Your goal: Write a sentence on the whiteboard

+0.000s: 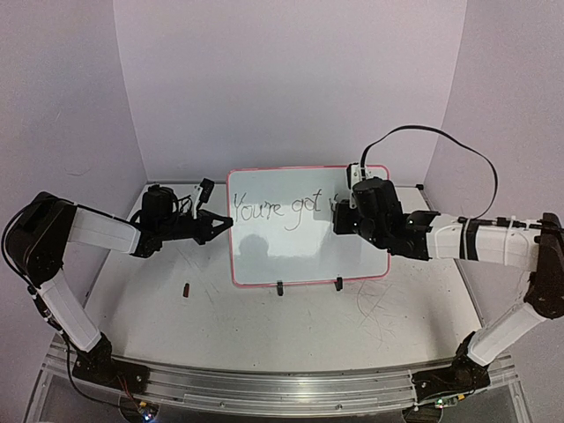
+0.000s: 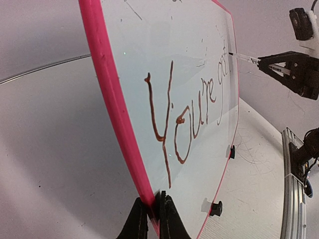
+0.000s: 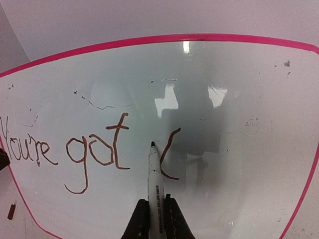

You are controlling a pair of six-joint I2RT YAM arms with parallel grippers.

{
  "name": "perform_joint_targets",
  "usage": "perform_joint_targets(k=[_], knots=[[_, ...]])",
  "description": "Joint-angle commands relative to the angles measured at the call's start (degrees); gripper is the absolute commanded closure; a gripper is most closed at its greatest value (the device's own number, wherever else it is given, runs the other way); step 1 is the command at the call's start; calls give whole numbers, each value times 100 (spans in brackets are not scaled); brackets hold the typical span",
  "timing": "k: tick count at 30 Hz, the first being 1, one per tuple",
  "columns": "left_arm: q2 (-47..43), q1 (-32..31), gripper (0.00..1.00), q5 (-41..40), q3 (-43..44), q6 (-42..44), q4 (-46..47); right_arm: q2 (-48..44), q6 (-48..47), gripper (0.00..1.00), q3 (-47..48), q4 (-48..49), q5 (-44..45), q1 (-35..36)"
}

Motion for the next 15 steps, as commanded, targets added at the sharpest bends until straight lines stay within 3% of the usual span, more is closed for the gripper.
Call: perform_joint_targets(k=[1,15], knots=[[66,-210,100,-344,94,531,-376,125,10,100,250,119,167,-47],[79,-210,100,-350,111,533,-377,-132,289,100,177,-346,815,-89]])
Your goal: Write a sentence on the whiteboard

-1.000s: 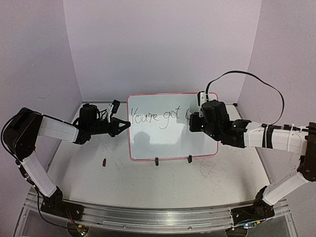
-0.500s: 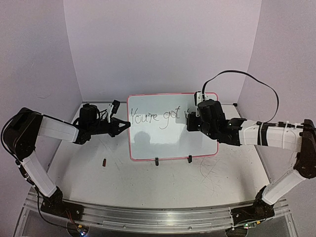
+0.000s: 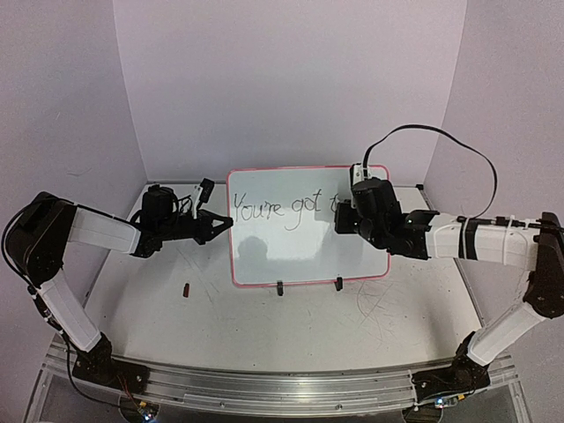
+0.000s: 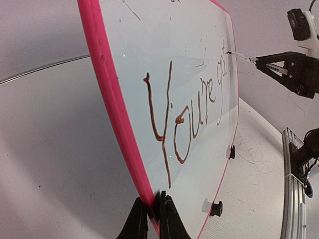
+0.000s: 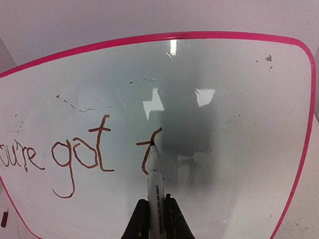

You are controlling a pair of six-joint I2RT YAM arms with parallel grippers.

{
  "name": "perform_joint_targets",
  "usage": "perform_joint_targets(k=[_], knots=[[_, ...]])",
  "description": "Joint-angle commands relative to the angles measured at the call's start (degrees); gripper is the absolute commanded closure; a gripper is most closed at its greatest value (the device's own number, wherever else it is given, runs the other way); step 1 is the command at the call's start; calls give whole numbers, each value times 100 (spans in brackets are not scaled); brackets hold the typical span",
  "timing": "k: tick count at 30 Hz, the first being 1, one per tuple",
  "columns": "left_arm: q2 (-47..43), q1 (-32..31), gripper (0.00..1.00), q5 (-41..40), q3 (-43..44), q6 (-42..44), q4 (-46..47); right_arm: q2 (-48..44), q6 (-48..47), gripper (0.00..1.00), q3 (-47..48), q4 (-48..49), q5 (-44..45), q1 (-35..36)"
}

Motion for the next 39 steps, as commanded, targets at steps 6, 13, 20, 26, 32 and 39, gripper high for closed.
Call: perform_joint_targets(k=[6,13,20,26,32,39], knots=[[115,-205,100,-334,125,529,-383,-899,-156,100,-199,-125,417,-61],[127,-205,100,-314,148,528,-389,-890,-433,100,-197,-7,-485,-415],[92,-214,100,-341,130,541,-393,-540,-594,100,59,58,-501,-431],[95,-214,100,-340,127,549,-397,-382,-602,100,179,103,-483,-431],[106,-210,100,-336,130,552,-394,-280,-605,100,254,130,-365,-436],[98,-214,100,-341,130,547,-401,-133,-611,100,370,135,-311,-460]])
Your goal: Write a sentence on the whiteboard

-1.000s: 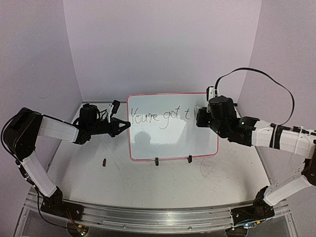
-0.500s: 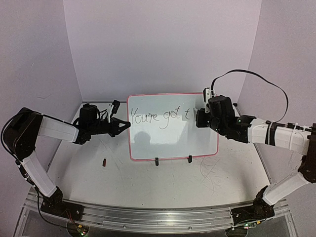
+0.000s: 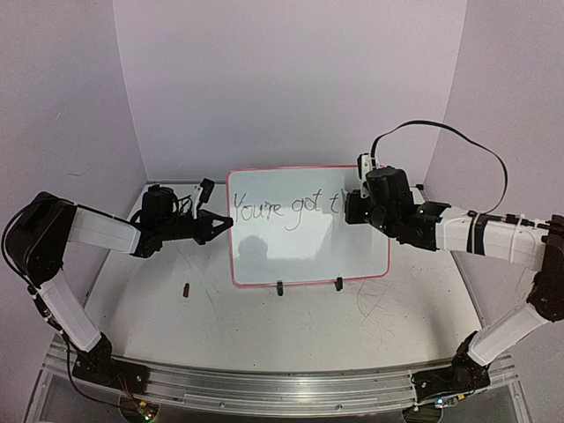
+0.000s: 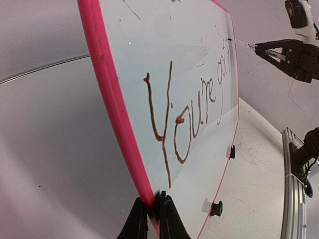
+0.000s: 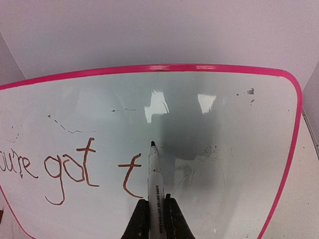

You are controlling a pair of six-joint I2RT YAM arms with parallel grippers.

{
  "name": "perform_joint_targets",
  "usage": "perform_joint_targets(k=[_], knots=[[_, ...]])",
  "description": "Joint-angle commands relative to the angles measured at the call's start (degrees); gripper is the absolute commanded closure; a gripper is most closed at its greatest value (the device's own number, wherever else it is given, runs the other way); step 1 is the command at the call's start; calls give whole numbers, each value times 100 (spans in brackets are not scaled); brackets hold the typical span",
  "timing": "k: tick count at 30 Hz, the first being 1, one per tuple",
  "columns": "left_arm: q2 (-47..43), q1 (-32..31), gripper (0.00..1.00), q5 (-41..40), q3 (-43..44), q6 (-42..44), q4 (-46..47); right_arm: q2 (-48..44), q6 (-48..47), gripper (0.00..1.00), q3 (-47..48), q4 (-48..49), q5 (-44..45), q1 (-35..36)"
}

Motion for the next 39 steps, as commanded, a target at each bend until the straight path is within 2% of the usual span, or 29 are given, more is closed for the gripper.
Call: perform_joint_targets(k=[1,39], knots=[[97,-212,100,-343,127,543,-397,96,-27,100,271,200,168,-19],[89,-215,100,-344,136,546,-415,-259,537,100,-399,-116,-73,144]])
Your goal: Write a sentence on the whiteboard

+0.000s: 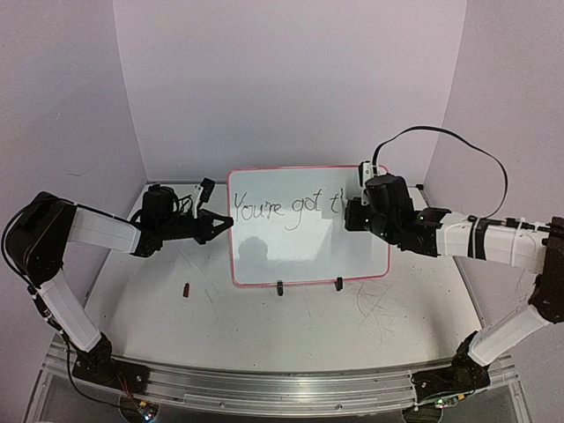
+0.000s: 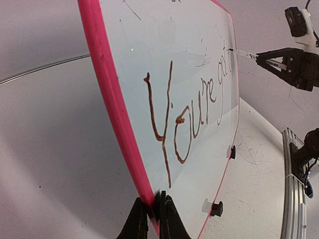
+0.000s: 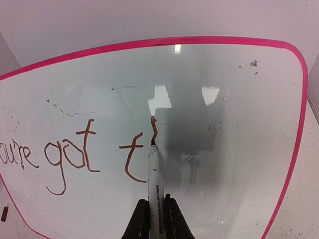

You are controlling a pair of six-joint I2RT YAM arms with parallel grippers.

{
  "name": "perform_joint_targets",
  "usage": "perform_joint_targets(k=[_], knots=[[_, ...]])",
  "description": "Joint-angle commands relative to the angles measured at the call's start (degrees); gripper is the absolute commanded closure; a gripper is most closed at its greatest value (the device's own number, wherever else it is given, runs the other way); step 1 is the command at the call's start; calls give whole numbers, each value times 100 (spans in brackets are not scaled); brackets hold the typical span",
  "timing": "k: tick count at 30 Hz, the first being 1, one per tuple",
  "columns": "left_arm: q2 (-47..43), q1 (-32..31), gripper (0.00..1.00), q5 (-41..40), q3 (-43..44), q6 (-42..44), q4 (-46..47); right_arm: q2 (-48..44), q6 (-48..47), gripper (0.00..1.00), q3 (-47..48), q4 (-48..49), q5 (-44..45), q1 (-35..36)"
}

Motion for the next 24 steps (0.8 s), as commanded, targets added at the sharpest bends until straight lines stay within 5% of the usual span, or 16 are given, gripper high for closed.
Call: perform_joint_targets(k=[1,24], knots=[[86,-207,100,-311,103,547,-369,-171,169,100,-149,-107,-3,72],[82,-212,100,-309,94,543,-368,-83,379,100,-211,-119,228,268]])
